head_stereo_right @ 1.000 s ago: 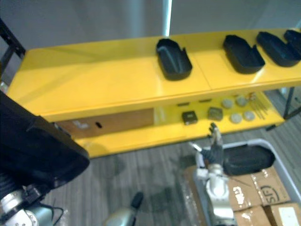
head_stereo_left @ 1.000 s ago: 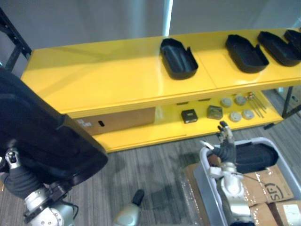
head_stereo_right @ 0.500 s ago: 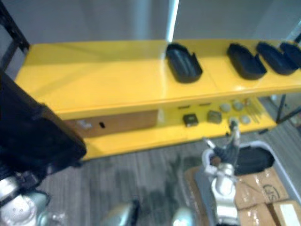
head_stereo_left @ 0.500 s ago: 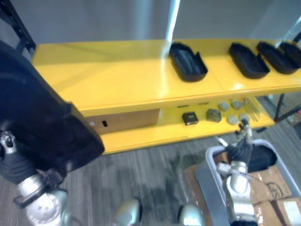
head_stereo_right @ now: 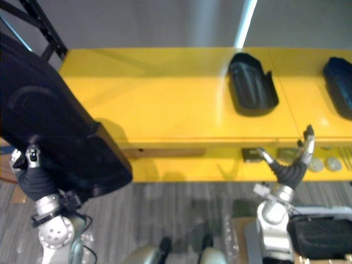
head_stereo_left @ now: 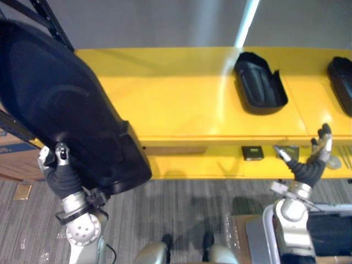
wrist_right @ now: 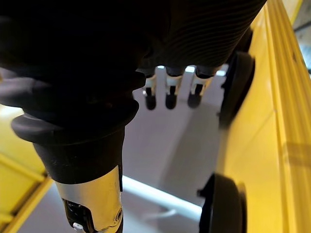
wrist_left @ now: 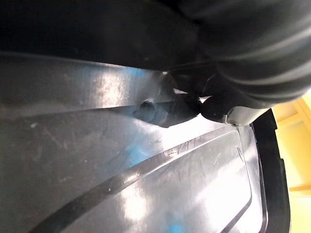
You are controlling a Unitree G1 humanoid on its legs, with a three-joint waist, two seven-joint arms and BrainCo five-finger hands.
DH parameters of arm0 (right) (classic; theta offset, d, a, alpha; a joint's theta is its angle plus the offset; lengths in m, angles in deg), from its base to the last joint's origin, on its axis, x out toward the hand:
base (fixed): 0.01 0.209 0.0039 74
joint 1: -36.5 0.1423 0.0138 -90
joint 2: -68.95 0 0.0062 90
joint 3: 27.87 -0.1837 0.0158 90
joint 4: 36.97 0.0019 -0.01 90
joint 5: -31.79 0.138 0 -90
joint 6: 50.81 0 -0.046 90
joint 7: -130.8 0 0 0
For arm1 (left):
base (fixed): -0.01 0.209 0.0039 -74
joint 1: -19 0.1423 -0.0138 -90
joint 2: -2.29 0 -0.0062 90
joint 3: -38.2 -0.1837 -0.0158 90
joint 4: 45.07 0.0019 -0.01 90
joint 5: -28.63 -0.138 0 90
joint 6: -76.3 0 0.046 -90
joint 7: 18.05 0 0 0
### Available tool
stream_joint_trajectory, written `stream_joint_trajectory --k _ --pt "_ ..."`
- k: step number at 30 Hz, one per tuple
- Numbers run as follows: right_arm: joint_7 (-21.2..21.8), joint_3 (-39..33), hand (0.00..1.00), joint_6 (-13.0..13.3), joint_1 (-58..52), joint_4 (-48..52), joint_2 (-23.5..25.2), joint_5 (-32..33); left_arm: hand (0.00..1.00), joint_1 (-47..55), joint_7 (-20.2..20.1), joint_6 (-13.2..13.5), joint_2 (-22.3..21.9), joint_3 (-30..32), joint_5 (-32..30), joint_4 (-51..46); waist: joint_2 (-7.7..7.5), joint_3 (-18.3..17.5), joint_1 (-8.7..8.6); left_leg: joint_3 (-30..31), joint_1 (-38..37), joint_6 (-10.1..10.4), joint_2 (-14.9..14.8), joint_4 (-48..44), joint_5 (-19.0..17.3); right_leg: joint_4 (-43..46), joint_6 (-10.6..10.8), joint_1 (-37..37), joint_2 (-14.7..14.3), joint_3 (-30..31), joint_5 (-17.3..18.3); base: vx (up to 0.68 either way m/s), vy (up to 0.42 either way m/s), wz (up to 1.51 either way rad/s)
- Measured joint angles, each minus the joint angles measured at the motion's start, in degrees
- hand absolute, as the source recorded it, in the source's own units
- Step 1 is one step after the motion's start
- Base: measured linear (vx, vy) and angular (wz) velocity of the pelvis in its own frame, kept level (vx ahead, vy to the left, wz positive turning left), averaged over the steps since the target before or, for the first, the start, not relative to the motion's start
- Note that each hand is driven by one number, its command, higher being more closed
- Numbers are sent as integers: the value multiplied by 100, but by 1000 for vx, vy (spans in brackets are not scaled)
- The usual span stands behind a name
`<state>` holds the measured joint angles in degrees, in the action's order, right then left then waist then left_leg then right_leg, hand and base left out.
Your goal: Walk over and take plastic housings, then place them on the shelf
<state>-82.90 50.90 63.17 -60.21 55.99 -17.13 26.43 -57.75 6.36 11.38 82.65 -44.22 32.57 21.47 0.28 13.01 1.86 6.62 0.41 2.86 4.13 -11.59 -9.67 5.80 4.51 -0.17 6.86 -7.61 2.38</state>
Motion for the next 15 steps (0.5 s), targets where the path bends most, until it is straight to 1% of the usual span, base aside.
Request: stream_joint_trajectory --k 1,3,5,7,8,9,10,11,12,15 --pt "-18 -2 0 0 -62 9 47 -2 100 3 -19 0 0 1 0 0 4 -5 -15 -32 -34 0 2 15 0 -11 0 -24 4 4 0 118 29 -10" --pt "-51 2 0 0 -346 72 307 -6 100 28 -82 -2 3 0 -4 0 5 -113 -72 -133 -66 0 19 16 0 -49 -3 -65 25 5 -2 98 34 -6" --pt "-147 7 0 0 -480 107 438 -6 100 42 -108 -2 7 1 -3 -1 3 -119 -106 -290 -201 0 20 11 0 -50 -4 -186 37 6 -3 106 39 -12" --pt "-231 6 0 55 -621 127 475 -8 100 115 -165 -2 8 1 -1 -1 19 -272 -121 -435 -242 0 27 -19 0 -52 -6 -214 54 4 -5 91 35 -19" --pt "-291 -3 0 115 -706 141 492 -8 100 166 -227 -3 9 3 -1 -1 28 -359 -142 -444 -223 1 68 -152 -1 -54 -26 -251 102 5 -20 105 52 -1" --pt "-376 -40 0 143 -733 156 538 -9 100 154 -293 -9 9 7 -3 1 -32 -328 -198 -520 54 18 170 -714 -27 -92 -61 -395 261 32 -44 78 56 4" --pt "-421 -56 0 172 -730 138 577 -10 100 164 -333 -7 18 1 -17 -5 -86 -321 -189 -756 90 -244 121 -605 -192 -96 -55 -412 312 27 -48 31 50 13" --pt "-492 -115 0 223 -711 135 645 -7 100 187 -360 5 24 2 -26 -14 73 -430 -230 -1002 -29 -254 -143 190 -46 -91 -51 -401 235 -4 -46 26 75 -12" --pt "-549 -190 0 211 -662 6 697 5 100 231 -376 11 13 45 -3 -1 167 -468 -227 -1102 -200 -237 -277 737 350 -79 54 -396 210 39 -23 38 77 -17" --pt "-647 -158 0 213 -667 44 837 2 100 313 -403 3 22 56 72 -2 138 -479 -226 -1151 -231 -228 -235 733 357 -33 80 -394 263 -12 -38 19 62 -10"
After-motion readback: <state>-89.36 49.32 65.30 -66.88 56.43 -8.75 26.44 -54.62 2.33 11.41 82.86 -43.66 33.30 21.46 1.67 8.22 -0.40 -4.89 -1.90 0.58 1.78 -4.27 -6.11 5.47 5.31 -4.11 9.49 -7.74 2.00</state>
